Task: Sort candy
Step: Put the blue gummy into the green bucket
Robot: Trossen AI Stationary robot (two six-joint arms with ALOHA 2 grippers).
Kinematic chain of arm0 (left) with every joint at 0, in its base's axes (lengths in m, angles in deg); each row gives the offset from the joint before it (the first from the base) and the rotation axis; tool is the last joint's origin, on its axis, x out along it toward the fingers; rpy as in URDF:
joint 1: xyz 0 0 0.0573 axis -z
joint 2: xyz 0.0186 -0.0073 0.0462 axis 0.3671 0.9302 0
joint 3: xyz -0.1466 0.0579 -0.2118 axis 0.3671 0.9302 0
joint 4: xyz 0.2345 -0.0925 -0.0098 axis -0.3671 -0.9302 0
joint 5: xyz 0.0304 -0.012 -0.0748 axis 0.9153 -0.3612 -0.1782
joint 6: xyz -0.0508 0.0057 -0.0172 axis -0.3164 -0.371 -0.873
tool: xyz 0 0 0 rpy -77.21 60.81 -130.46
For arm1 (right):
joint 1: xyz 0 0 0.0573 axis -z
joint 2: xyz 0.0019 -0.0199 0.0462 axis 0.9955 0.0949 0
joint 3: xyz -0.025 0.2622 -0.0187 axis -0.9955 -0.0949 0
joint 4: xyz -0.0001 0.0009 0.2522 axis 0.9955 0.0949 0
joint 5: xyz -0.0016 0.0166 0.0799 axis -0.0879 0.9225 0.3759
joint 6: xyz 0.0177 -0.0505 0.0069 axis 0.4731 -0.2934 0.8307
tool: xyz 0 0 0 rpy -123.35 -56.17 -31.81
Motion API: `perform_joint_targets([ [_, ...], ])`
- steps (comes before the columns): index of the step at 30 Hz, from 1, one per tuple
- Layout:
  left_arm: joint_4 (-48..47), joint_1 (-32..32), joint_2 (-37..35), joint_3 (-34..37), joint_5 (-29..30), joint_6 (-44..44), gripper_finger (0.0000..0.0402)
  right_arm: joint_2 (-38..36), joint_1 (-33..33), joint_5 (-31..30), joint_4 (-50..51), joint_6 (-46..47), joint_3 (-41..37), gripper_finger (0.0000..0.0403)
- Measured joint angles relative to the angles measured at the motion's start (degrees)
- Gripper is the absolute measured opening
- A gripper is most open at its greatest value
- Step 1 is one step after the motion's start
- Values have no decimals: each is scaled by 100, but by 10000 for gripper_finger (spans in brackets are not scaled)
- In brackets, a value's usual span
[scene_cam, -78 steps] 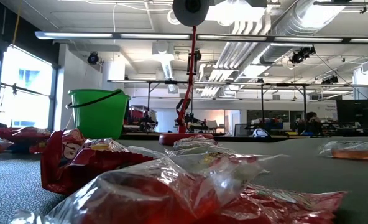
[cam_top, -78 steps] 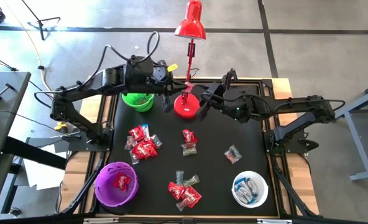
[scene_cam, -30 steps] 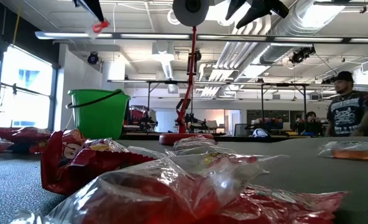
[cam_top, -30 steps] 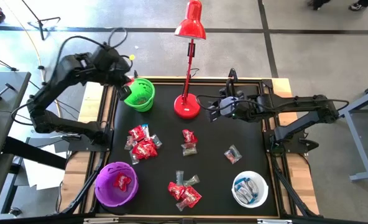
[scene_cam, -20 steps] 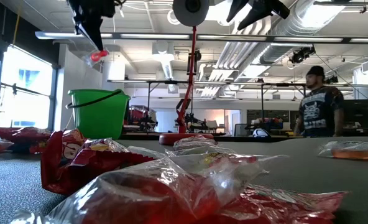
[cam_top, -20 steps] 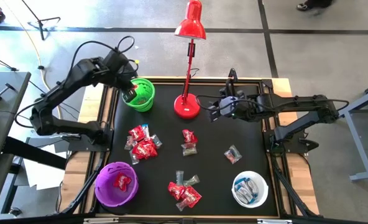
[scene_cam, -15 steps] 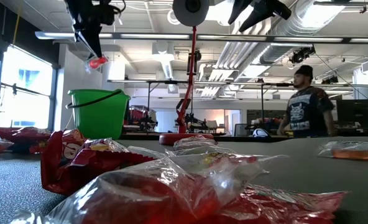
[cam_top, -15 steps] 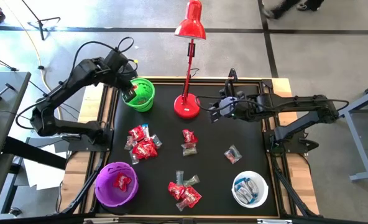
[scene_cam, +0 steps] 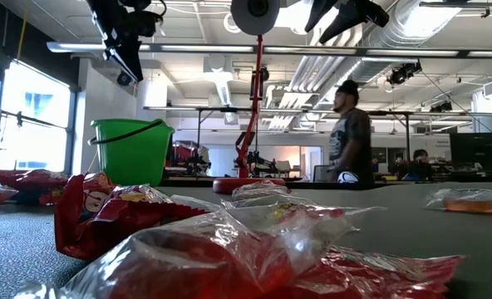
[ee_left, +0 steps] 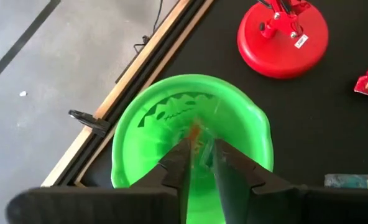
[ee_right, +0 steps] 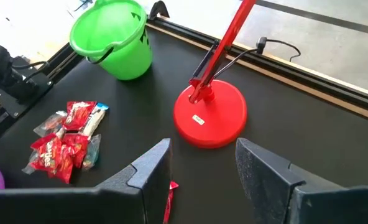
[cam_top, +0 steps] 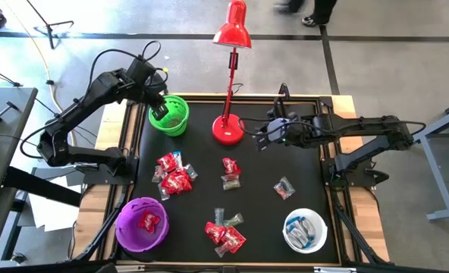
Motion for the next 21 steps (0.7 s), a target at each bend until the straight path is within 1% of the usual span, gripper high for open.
perform_joint_targets([
  [2, -3, 2, 0, 0, -48, -24, 67, 0, 0, 86, 5, 68, 0, 174],
  [4, -30, 47, 0, 0, -360, -180, 74, 0, 0, 265, 101, 338, 0, 174],
  [6, -51, 110, 0, 0, -947, -255, 78, 0, 0, 558, 429, 879, 0, 174],
  [8, -40, 192, -16, 0, -1598, -288, 80, 2, 0, 911, 970, 1522, -4, 174],
  [10, 11, 291, -28, -13, -2004, -299, 80, 23, -1, 1277, 1546, 2149, -67, 174],
  [12, 139, 371, -36, -26, -2053, -465, 81, 31, -41, 1638, 2042, 2748, -226, 174],
  [15, 372, 442, -100, -26, -2037, -714, 81, 27, -159, 2239, 2052, 3384, -688, 174],
  [17, 471, 479, -168, -26, -2035, -830, 81, 29, -263, 2797, 1812, 3518, -1065, 174],
  [19, 624, 538, -240, -26, -2041, -915, 81, 29, -373, 3301, 1368, 3536, -1507, 174],
  [21, 758, 602, -307, -26, -2049, -1038, 81, 33, -474, 3548, 1049, 3539, -1917, 174],
])
